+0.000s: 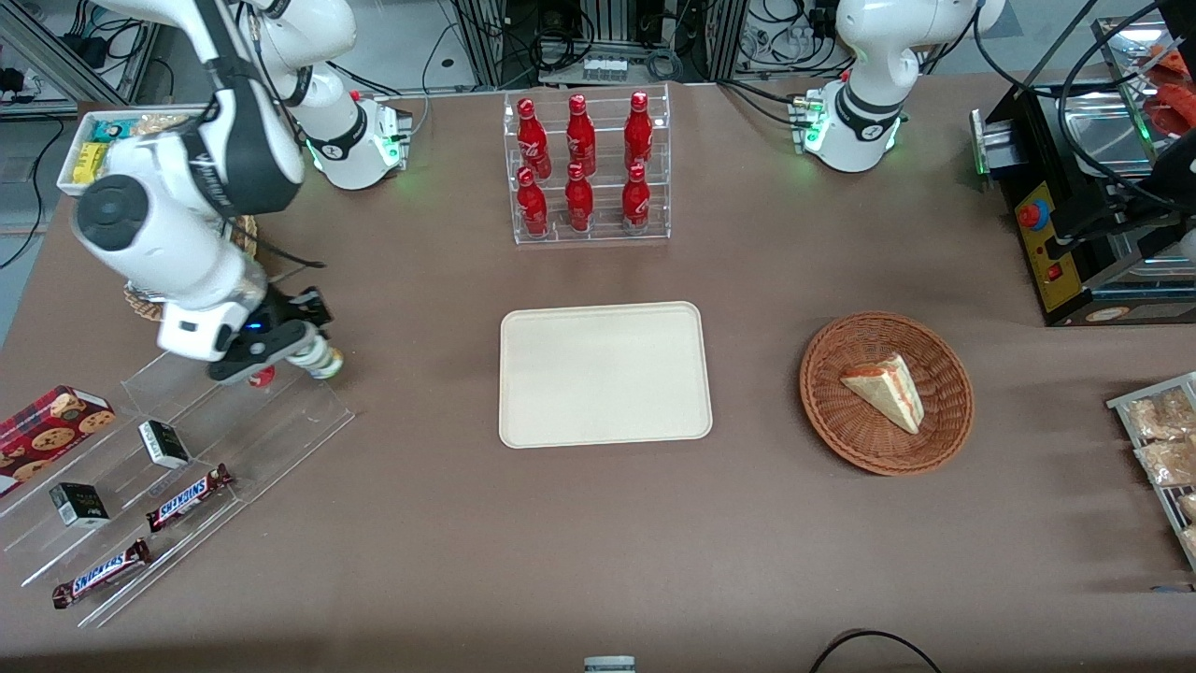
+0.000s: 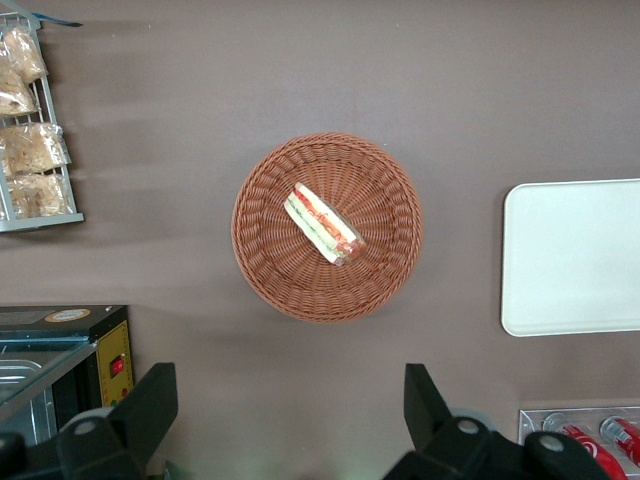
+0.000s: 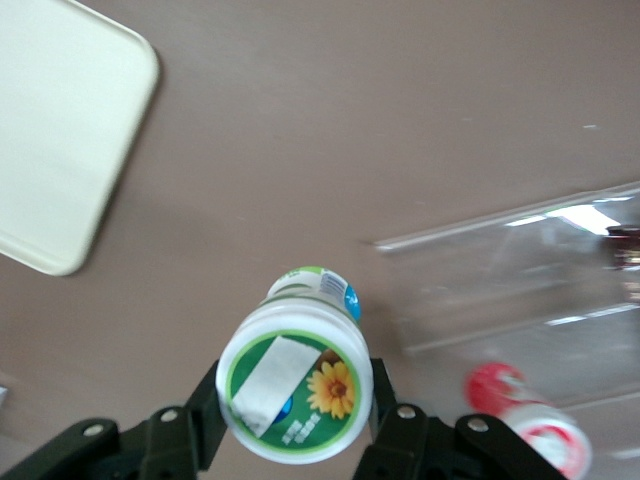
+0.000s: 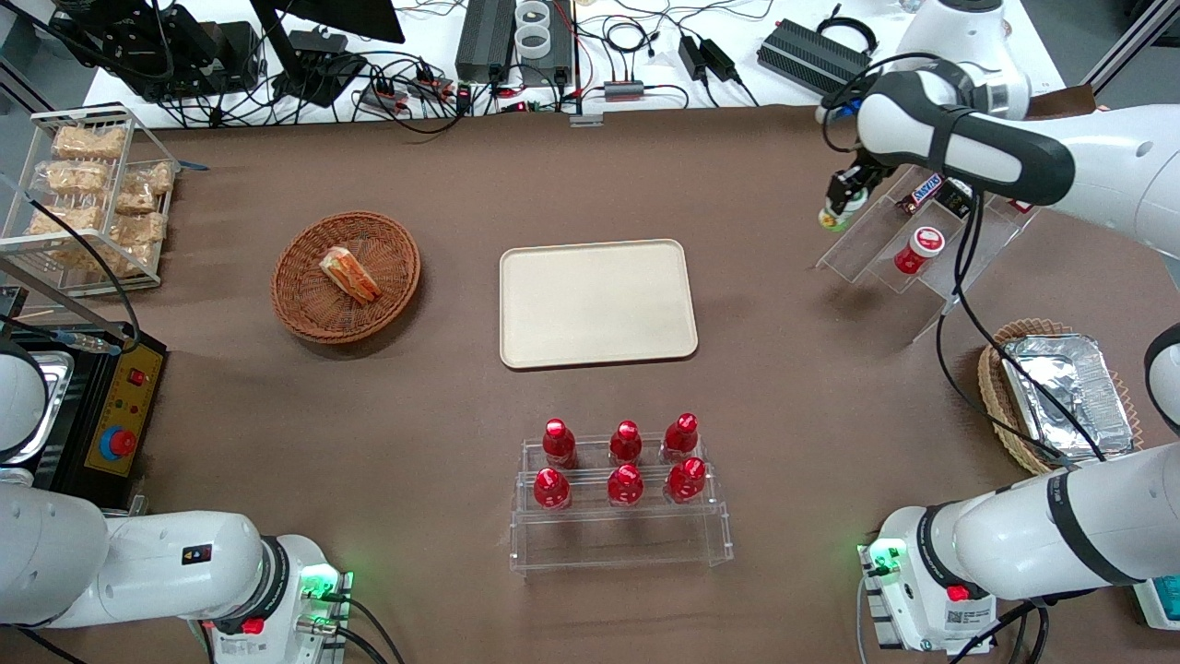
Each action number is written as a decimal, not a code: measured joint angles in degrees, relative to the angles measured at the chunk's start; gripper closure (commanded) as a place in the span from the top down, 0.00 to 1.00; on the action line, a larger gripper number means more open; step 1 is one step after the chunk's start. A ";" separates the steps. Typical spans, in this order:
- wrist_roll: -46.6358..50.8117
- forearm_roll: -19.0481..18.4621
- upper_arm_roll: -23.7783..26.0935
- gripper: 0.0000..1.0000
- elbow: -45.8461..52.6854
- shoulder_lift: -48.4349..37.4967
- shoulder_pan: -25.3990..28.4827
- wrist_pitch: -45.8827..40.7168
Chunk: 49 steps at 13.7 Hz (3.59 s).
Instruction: Place green gum on tray
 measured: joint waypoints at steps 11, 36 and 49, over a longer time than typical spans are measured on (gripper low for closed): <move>29.13 2.13 -0.03 0.00 13.45 15.50 17.45 0.53; 58.27 9.49 0.14 0.12 30.32 40.59 30.93 12.24; 58.18 9.03 0.10 1.00 30.54 41.78 31.35 14.21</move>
